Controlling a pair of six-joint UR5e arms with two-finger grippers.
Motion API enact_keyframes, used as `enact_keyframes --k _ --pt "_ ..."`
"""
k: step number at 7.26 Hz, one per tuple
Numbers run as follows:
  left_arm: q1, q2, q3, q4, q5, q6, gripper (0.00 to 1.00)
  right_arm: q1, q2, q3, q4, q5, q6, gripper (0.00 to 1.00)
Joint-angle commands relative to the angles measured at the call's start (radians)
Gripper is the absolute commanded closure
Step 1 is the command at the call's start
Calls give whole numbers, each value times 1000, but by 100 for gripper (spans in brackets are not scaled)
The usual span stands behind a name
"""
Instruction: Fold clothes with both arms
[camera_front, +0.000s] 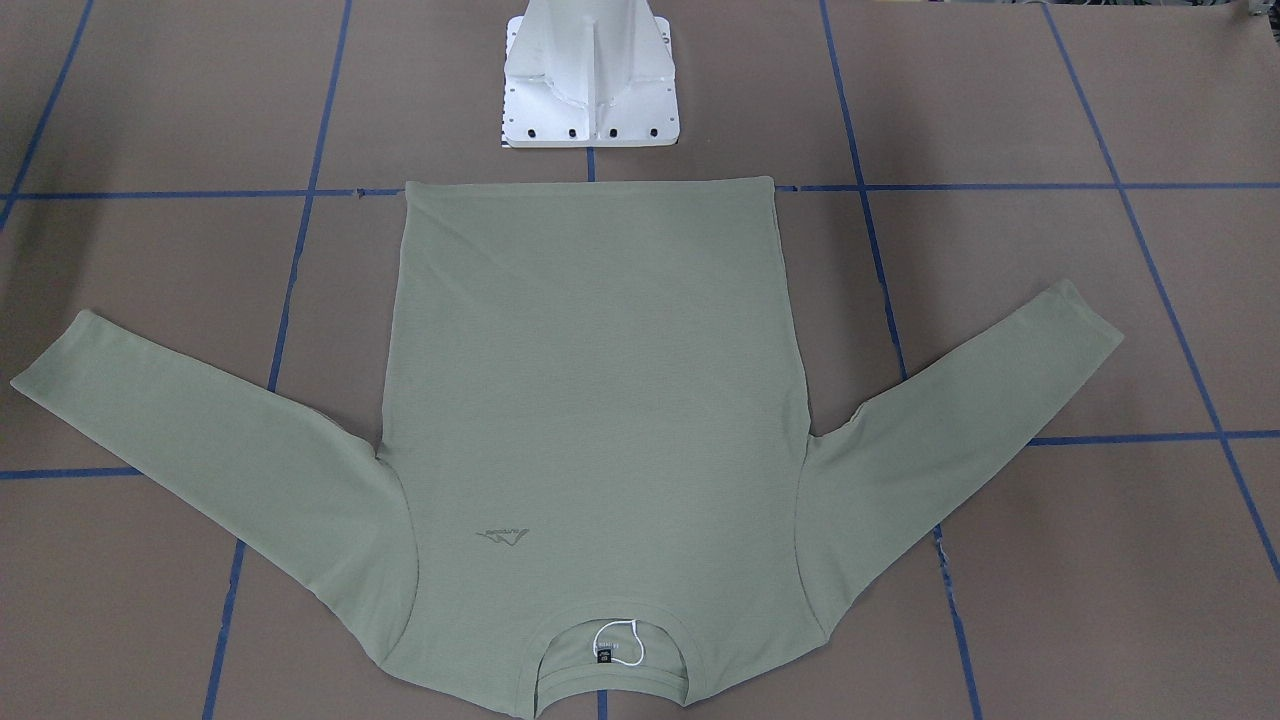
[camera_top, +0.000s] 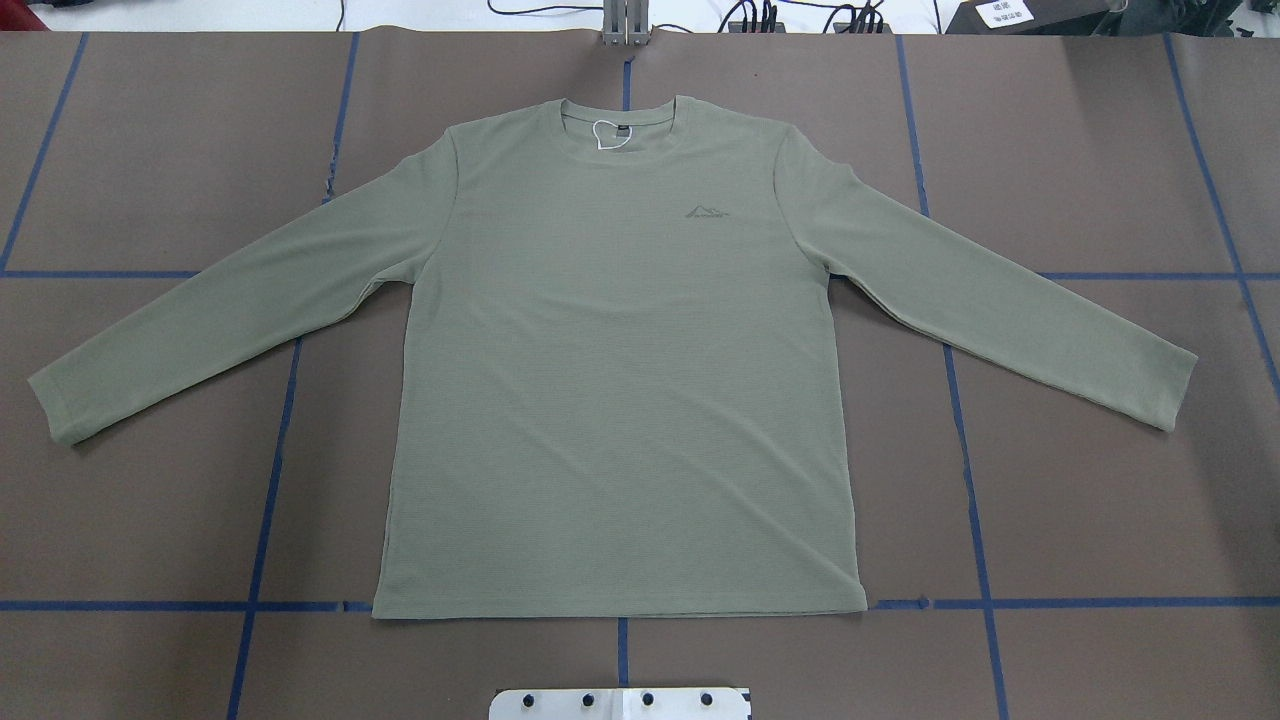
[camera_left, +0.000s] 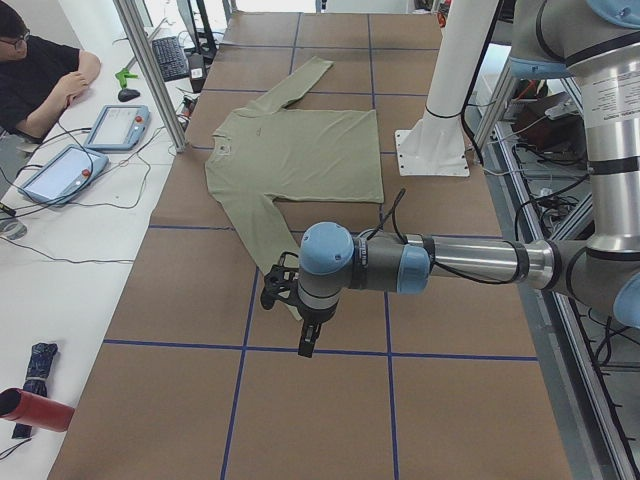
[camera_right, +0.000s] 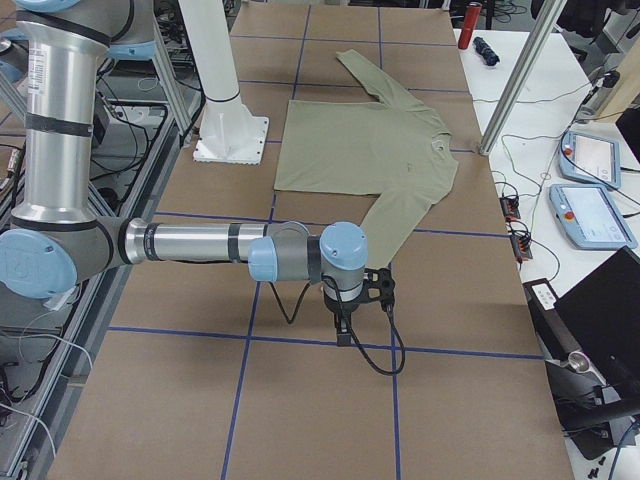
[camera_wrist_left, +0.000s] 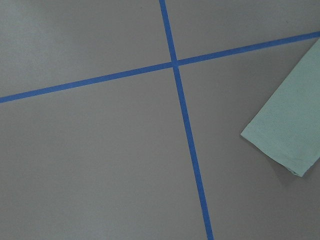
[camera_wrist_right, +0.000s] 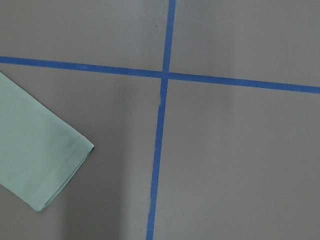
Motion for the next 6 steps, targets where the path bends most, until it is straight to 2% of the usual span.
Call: enact_keyframes --k 1,3,5,6 --pt "0 0 -5 0 -2 3 0 0 0 -1 0 0 0 0" --pt "2 -5 -34 -3 -3 3 0 -12 3 6 5 0 -5 0" --pt "2 -34 -34 -6 -9 -8 0 -67 17 -2 56 -8 33 0" --pt "0 -40 -34 -8 -12 -9 0 -93 17 -28 162 -5 125 0"
